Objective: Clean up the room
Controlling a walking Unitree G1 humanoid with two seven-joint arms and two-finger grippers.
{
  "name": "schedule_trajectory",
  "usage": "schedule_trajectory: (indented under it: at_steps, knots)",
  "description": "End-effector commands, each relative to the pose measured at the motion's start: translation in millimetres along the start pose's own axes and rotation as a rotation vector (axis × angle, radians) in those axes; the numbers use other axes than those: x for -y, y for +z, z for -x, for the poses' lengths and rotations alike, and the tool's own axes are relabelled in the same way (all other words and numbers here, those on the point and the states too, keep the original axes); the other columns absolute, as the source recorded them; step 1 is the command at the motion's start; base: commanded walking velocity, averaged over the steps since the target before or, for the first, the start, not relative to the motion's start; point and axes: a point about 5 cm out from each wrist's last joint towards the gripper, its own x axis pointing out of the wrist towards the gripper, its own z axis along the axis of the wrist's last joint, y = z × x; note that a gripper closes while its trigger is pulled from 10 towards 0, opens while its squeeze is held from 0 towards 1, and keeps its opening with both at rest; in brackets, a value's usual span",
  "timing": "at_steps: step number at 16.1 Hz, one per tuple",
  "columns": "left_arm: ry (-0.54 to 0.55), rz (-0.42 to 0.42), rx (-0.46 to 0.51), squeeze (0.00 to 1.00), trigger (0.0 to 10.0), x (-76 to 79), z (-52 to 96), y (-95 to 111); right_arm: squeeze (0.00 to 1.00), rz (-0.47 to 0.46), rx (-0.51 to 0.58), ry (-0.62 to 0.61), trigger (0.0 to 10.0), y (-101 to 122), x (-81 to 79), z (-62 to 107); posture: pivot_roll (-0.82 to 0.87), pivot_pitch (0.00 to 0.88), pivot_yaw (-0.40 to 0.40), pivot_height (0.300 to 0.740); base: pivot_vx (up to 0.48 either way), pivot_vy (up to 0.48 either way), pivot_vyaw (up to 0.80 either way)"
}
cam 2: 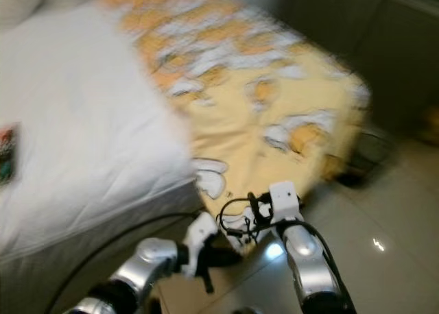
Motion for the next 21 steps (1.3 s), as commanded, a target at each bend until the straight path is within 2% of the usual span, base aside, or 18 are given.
schedule_trajectory:
  at_steps: [1, 2, 4, 7, 10, 11, 12, 13, 15, 16, 17, 18, 19, 20, 21]
  knots:
    - [-0.078, 0.005, -0.026, 0.00, 10.0, 8.1, -10.4, 4.1, 0.00, 0.010, 0.002, -0.021, 10.0, 2.7, 8.8, -1.4, 0.00, 0.000, -0.073, 0.728, 0.000, 0.000, 0.00]
    - [-0.112, 0.045, -0.042, 0.00, 10.0, 12.8, -15.7, 3.6, 0.00, 0.009, 0.009, -0.028, 10.0, 5.8, 9.9, -3.6, -0.01, 0.000, -0.067, 0.728, 0.000, 0.000, 0.00]
    - [-0.179, 0.156, -0.013, 0.00, 10.0, 18.4, -22.9, 9.0, 0.00, 0.008, 0.008, -0.039, 10.0, 5.5, 13.3, -3.7, -0.01, 0.000, -0.063, 0.728, 0.000, 0.000, 0.00]
    - [-0.227, 0.258, 0.009, 0.00, 10.0, 24.2, -29.8, 12.5, 0.00, 0.012, -0.008, -0.035, 10.0, 0.1, 12.0, -1.6, -0.02, 0.000, -0.056, 0.728, 0.000, 0.000, 0.00]
    - [-0.196, 0.194, -0.017, 0.00, 10.0, 26.9, -34.7, 12.8, 0.00, 0.010, -0.013, -0.027, 10.0, -1.4, 8.9, -0.9, -0.03, 0.000, -0.049, 0.728, 0.000, 0.000, 0.00]
    - [-0.147, 0.176, -0.006, 0.00, 10.0, 23.8, -36.3, 16.5, 0.00, 0.011, -0.015, -0.025, 10.0, -2.4, 8.2, -0.2, -0.03, 0.000, -0.047, 0.728, 0.000, 0.000, 0.00]
    - [-0.048, 0.127, 0.031, 1.00, 10.0, 14.1, -33.5, 27.6, 0.00, 0.011, -0.016, -0.025, 10.0, -3.1, 8.4, 0.5, -0.03, 0.000, -0.045, 0.728, 0.000, 0.000, 0.00]
    - [0.002, 0.097, 0.066, 1.00, 10.0, 7.8, -28.2, 35.5, 0.00, 0.011, -0.017, -0.027, 10.0, -3.6, 8.7, 1.0, -0.03, 0.000, -0.042, 0.728, 0.000, 0.000, 0.00]
    - [0.030, 0.048, 0.086, 1.00, 10.0, 2.1, -11.9, 37.2, 0.00, 0.010, -0.020, -0.030, 10.0, -4.7, 9.1, 1.5, -0.01, 0.000, -0.042, 0.728, 0.000, 0.000, 0.00]
    - [0.152, -0.080, 0.069, 1.00, 10.0, -9.5, 16.0, 30.7, 0.00, 0.007, -0.020, -0.034, 10.0, -4.9, 9.1, 1.5, 0.00, 0.000, -0.046, 0.728, 0.000, 0.000, 0.00]
    - [0.214, -0.126, 0.062, 1.00, 10.0, -14.8, 25.1, 28.7, 0.00, 0.005, -0.015, -0.034, 10.0, -3.9, 8.9, 1.4, 0.01, 0.000, -0.049, 0.728, 0.000, 0.000, 0.00]
    - [0.368, -0.202, 0.074, 1.00, 10.0, -26.8, 41.8, 30.9, 0.00, 0.000, 0.016, -0.042, 10.0, 2.1, 8.7, 0.8, 0.01, 0.000, -0.049, 0.728, 0.000, 0.000, 0.00]
    - [0.590, -0.262, 0.141, 1.00, 10.0, -42.0, 65.9, 41.5, 0.00, -0.031, 0.085, -0.069, 10.0, 16.1, 9.2, -0.2, 0.03, 0.000, -0.059, 0.728, 0.000, 0.000, 0.00]
    - [0.838, -0.236, 0.218, 1.00, 10.0, -55.8, 92.6, 49.7, 0.00, -0.072, 0.146, -0.094, 10.0, 29.5, 8.8, -1.6, 0.04, 0.000, -0.038, 0.728, 0.000, 0.000, 0.00]
    - [0.945, -0.157, 0.324, 0.53, 10.0, -57.8, 112.5, 52.3, 0.00, -0.088, 0.179, -0.108, 10.0, 38.8, 8.5, -4.1, 0.05, 0.000, -0.028, 0.728, 0.000, 0.000, 0.00]
